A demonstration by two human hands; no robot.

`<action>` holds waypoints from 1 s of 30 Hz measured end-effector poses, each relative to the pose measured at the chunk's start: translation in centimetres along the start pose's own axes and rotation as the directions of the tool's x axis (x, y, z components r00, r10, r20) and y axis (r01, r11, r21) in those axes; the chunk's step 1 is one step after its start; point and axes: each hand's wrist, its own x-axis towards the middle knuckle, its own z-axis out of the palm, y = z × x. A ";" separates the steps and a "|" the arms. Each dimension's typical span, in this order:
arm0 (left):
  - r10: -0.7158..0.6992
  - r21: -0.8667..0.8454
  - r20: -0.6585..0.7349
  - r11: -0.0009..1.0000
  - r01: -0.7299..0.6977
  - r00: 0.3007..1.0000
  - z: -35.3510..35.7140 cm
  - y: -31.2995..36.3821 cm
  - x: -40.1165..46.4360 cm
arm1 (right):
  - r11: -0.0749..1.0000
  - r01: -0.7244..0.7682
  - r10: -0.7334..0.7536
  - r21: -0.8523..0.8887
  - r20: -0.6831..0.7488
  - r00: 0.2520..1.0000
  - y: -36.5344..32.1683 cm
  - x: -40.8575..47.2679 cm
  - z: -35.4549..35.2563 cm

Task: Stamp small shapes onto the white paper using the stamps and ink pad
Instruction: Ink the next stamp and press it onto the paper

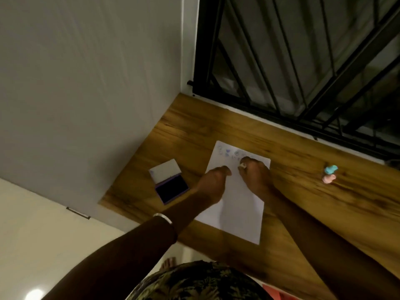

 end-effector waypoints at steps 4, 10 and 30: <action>0.130 0.299 0.140 0.940 -0.168 0.981 2.4 2.9 1.4 | 0.998 -0.051 0.048 -0.035 -0.099 0.994 2.6 1.3 -0.3; 0.073 0.522 0.352 0.813 -0.260 0.933 3.8 3.7 2.7 | 0.994 -0.054 0.040 -0.098 -0.140 0.989 4.2 2.8 1.2; 0.063 0.551 0.378 0.786 -0.280 0.923 4.2 3.3 2.6 | 0.992 -0.039 0.040 -0.116 0.004 0.999 5.3 4.5 2.1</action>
